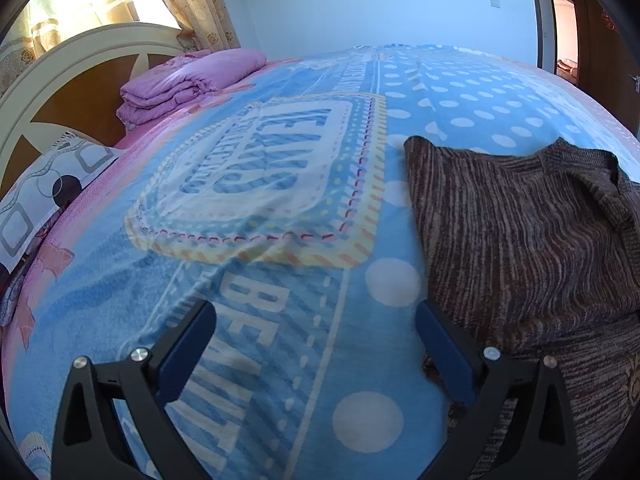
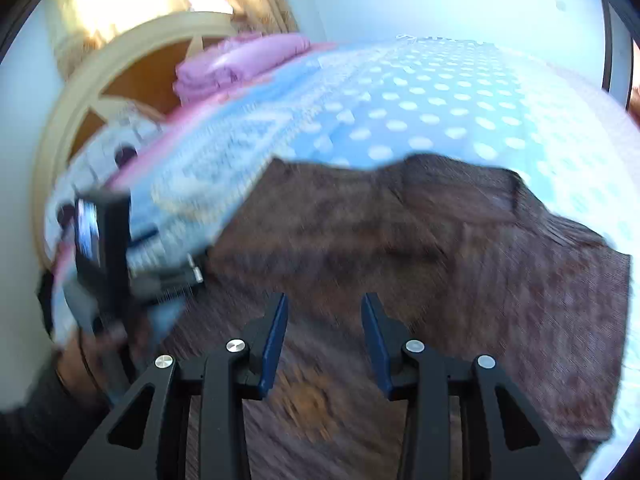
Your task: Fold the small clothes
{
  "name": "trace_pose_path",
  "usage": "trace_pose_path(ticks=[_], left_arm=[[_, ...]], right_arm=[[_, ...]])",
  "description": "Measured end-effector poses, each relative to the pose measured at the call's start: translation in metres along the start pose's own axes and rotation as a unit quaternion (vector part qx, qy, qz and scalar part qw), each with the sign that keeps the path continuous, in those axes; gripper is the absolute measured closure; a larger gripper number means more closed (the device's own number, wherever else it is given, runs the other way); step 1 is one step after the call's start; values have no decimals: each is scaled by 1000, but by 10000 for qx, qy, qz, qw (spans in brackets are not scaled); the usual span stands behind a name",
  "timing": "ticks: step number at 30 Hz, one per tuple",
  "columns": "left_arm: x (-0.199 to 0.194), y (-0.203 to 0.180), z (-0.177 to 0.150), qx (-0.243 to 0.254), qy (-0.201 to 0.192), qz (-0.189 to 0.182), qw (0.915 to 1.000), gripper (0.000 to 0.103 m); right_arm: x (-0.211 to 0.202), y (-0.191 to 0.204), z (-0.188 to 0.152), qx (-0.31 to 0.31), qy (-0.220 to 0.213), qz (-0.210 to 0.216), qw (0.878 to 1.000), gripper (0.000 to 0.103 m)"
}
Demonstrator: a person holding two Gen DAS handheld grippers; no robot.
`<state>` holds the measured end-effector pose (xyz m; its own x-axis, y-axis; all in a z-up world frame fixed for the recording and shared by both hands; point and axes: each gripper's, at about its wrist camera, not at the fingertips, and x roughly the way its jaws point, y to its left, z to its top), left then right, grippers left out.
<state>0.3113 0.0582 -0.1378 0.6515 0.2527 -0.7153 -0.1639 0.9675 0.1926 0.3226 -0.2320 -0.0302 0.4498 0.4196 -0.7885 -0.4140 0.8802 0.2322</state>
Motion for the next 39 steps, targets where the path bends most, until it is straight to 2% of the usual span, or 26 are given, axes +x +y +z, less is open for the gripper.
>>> trace_pose_path(ticks=[1,2,3,4,6,7,8,9,13,16,20,22,24,26,28,30,32,34,36,39], left_arm=[[0,0,0,0,-1,2,10000,0],[0,0,0,0,0,4,10000,0],[0,0,0,-2,0,7,10000,0],[0,0,0,-14,7,3,10000,0],[1,1,0,-46,23,-23,10000,0],[1,2,0,-67,33,-42,10000,0],[1,3,-1,-83,39,-56,9999,0],[1,3,-1,-92,43,-66,9999,0],[1,3,-1,-94,42,-68,9999,0],[2,4,-1,-113,70,-72,9999,0],[3,5,-1,-164,116,-86,9998,0],[2,4,-1,-149,102,-62,9998,0],[1,4,-1,-168,101,-80,9998,0],[-2,9,-4,-247,144,-197,9994,0],[-9,16,-9,-415,197,-354,9983,0],[-16,20,-17,-530,243,-462,9972,0],[-17,15,-25,-425,425,-570,9966,0],[-24,9,-27,-264,318,-428,9982,0],[-27,3,-28,-115,299,-304,9990,0],[-36,-1,-33,81,210,-185,9996,0]], right_arm=[[18,-4,5,90,247,98,9996,63],[33,-7,9,128,438,7,9990,63],[46,-13,13,71,458,-461,9979,63],[47,-21,18,56,295,-974,9948,63],[37,-50,28,553,-102,-1296,9900,63],[21,-69,29,938,-414,-1695,9802,63],[9,-80,28,1092,-551,-1987,9724,63],[-3,-88,25,1121,-604,-2062,9702,63],[-39,-86,6,805,-620,-1933,9759,63],[-66,-83,-21,560,-590,-1675,9825,62],[-79,-111,-63,793,-407,-2011,9755,62],[-74,-128,-89,996,24,-1905,9766,62],[-85,-130,-106,910,-153,-1976,9759,62],[-98,-128,-114,886,-257,-1988,9757,62],[-111,-126,-116,899,-590,-1841,9770,62],[-113,-124,-114,710,-795,-1848,9770,54],[-102,-130,-110,611,-715,-2040,9744,52],[-85,-154,-112,1059,-281,-2027,9731,52],[-91,-158,-114,1276,-500,-1846,9732,53],[-100,-154,-118,1222,-504,-1860,9736,53]])
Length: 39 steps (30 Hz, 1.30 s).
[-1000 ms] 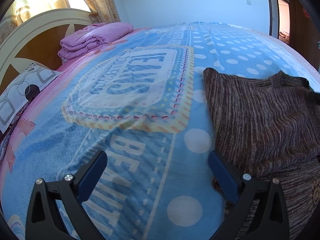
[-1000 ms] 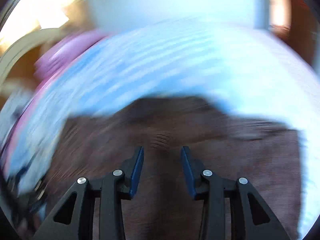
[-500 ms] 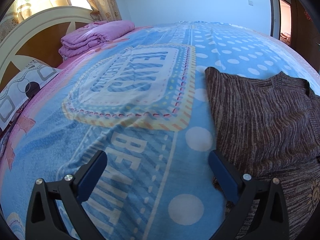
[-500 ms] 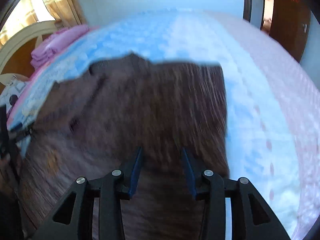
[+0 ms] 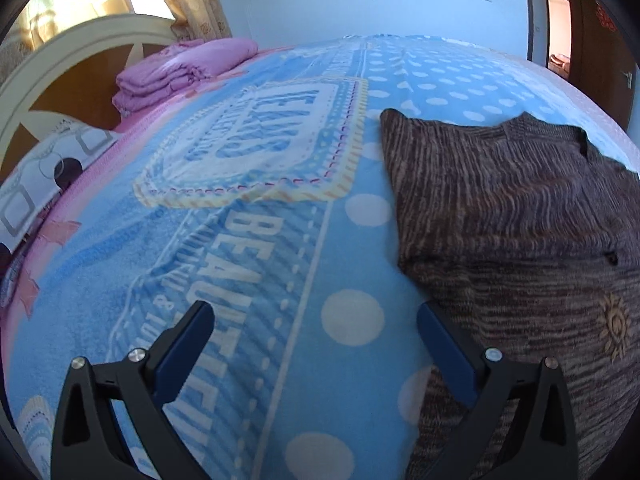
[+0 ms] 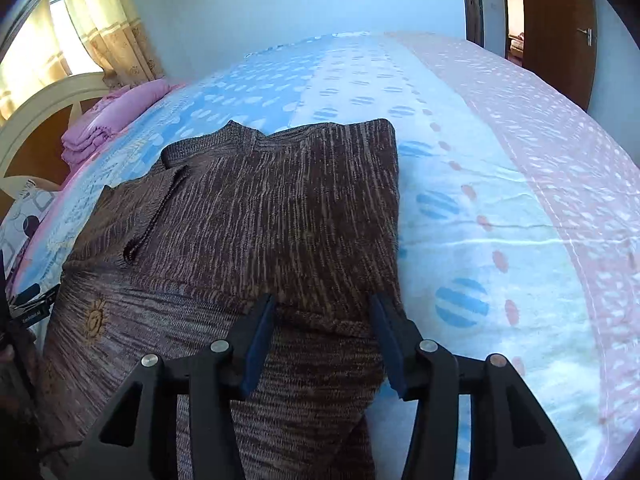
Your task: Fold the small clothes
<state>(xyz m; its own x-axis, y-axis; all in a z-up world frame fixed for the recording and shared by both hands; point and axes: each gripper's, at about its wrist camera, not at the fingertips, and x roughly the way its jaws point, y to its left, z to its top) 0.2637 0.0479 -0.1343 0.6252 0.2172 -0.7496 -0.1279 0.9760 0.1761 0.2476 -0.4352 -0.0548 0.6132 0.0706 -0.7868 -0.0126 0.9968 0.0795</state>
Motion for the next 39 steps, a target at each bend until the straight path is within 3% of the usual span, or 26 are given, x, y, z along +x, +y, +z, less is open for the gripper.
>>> trace_pose_path(ticks=[12,21,39], left_arm=[[-29,-6,-21,340,-119,-18,9993,0],[-54,-2,-36,393,-58,-273,9988,0],[-99,2,-83,806,-117,-523,9953,0]], right_arm=[[-53,11,-38,33,-115,2,9999,52],[-91,35,-77,-213,-100,15,9997,47],[-115,45,-136,-262,138,-75,9995,45]])
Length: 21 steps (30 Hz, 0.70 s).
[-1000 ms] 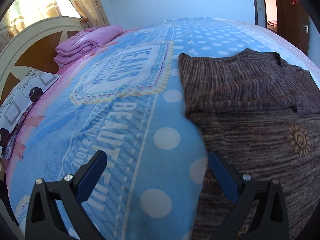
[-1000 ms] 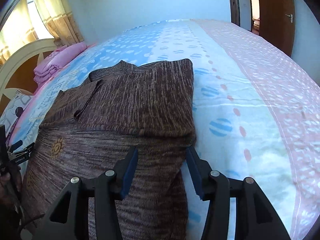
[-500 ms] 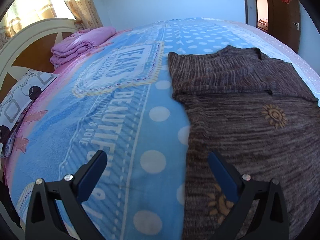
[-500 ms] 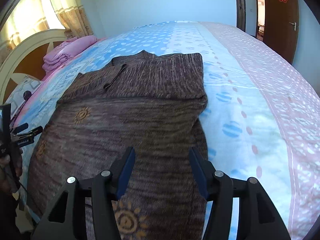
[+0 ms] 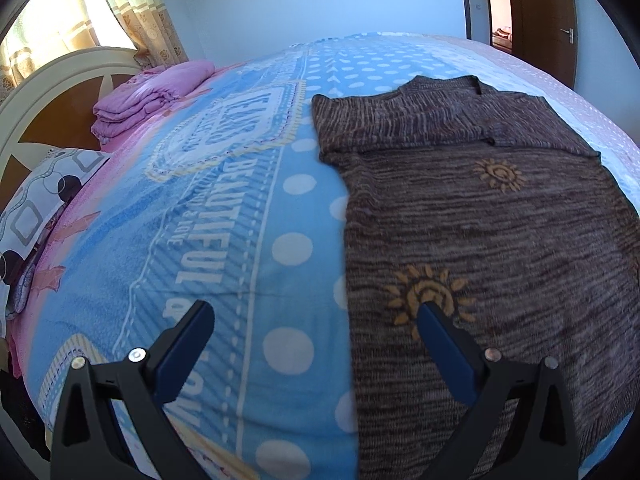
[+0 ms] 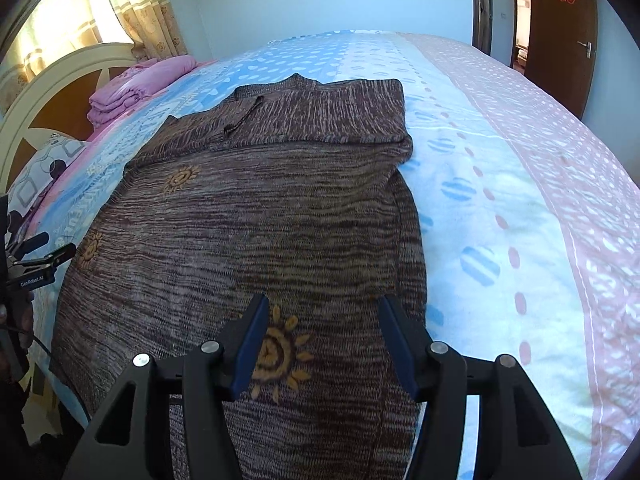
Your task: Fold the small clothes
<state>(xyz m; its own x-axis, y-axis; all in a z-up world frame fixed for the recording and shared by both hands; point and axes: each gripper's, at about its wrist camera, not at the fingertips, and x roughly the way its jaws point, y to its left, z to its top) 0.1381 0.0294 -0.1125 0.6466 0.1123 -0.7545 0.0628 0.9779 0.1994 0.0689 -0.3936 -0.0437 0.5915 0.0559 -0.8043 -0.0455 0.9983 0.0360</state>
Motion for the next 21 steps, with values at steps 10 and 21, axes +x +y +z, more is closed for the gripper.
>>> trace_pose_path(ticks=[10,21], left_arm=[[-14,-12,-28,185,168,-262,9993,0],[-35,-9,-59,114,304,-609,9976,8]], right_arm=[[-10,-7,-27,106,122,-83,9998,45],[-31,-5,-67,18,113,-234,9997,45]])
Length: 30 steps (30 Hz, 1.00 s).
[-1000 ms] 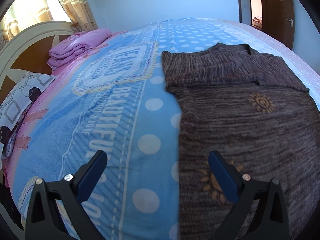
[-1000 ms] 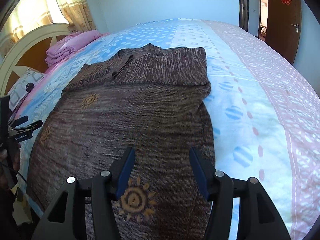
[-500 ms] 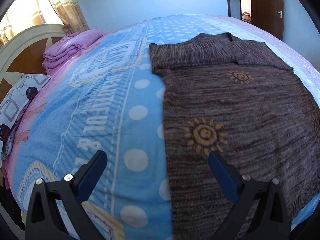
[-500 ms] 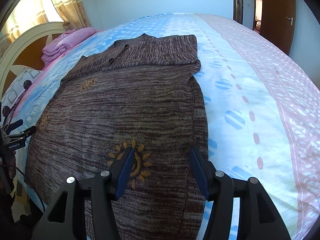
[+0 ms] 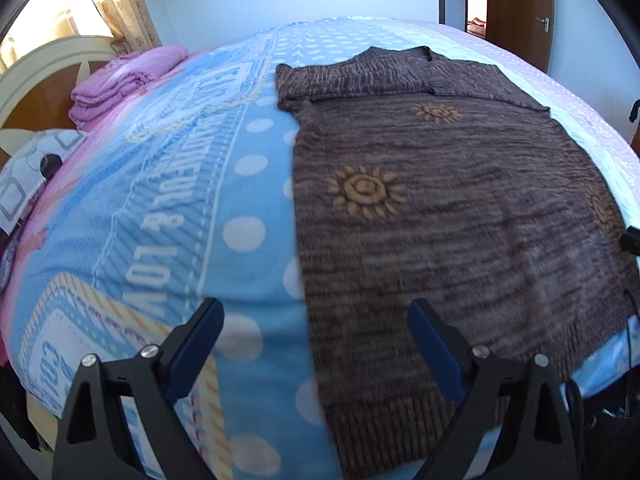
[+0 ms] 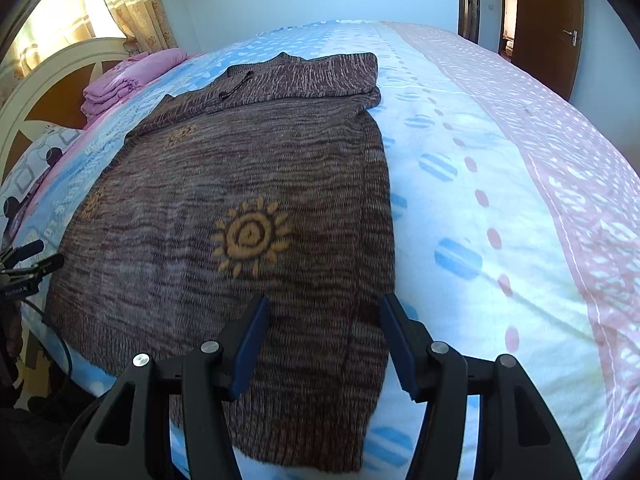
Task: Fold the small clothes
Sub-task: 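Close the left gripper on the hem while the right gripper grasps the hem too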
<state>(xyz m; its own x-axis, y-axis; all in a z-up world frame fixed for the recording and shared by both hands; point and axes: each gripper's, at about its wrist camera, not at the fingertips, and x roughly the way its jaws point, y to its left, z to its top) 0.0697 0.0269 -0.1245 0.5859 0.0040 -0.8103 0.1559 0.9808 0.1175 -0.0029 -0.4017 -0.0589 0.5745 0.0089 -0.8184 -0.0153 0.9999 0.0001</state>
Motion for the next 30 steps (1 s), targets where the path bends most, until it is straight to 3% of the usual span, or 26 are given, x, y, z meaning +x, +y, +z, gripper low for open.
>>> trace_pose_path(ticks=[12,20,25,28,30], left_arm=[[-16,10,-25,-361,229,-410,9982,18],[-16,-3,-45,-412,583,-792,9943,42],[-14,-13,-51,-301,627,-686,9952,42],[-13,-11,-51,-356,625,-724,9948,42],[-13,-11,-51,-367,597,-743,9948,47]], right_arm=[[-20,-17,-45,246,101,86,9996,43],[-27,-22,-54,345,96,134,9993,43],[-26,-18,-56,240,29,251,9994,43],[-26,-23,-55,433,-1,453,9980,47],[-27,-26,-54,535,-18,626,9966,57]])
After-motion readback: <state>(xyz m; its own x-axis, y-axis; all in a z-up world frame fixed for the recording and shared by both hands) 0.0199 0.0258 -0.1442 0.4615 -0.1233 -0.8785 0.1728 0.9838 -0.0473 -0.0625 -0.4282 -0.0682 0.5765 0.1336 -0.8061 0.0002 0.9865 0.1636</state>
